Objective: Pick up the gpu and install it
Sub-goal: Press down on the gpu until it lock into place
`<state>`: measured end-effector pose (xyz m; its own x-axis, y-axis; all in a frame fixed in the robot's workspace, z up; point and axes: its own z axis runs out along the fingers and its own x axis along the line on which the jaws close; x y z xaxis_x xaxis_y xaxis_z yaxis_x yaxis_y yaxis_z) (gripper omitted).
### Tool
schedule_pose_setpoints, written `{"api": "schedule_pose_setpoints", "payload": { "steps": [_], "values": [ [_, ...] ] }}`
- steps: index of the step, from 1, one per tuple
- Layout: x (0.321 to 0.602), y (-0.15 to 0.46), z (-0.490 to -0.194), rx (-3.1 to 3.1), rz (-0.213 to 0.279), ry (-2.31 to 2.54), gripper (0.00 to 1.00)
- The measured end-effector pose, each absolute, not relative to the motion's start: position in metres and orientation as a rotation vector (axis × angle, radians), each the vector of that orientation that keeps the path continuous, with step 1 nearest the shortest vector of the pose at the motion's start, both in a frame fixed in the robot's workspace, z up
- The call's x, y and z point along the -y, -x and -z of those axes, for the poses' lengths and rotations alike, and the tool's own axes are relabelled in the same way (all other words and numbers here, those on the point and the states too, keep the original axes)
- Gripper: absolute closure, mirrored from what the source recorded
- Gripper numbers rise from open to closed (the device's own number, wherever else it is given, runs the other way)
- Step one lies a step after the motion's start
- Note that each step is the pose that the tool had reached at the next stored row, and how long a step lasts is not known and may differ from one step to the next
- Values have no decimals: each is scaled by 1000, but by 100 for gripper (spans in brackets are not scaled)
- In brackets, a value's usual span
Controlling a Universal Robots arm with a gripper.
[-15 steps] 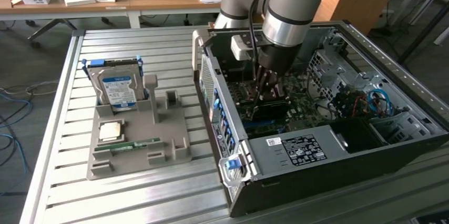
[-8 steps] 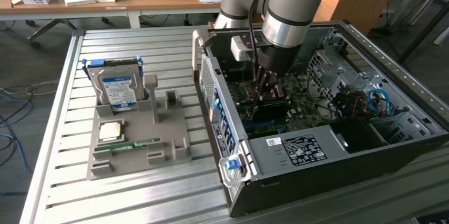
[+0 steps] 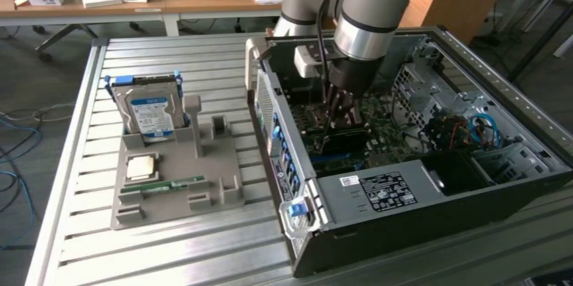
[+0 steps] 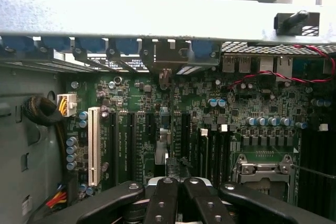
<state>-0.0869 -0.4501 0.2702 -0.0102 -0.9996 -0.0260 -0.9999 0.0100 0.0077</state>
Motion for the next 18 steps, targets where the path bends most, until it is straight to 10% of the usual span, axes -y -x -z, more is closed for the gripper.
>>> {"api": "schedule_pose_setpoints", "payload": {
  "steps": [18],
  "values": [
    [450,87,-268,-2224,-37,2201,89]
  ]
}}
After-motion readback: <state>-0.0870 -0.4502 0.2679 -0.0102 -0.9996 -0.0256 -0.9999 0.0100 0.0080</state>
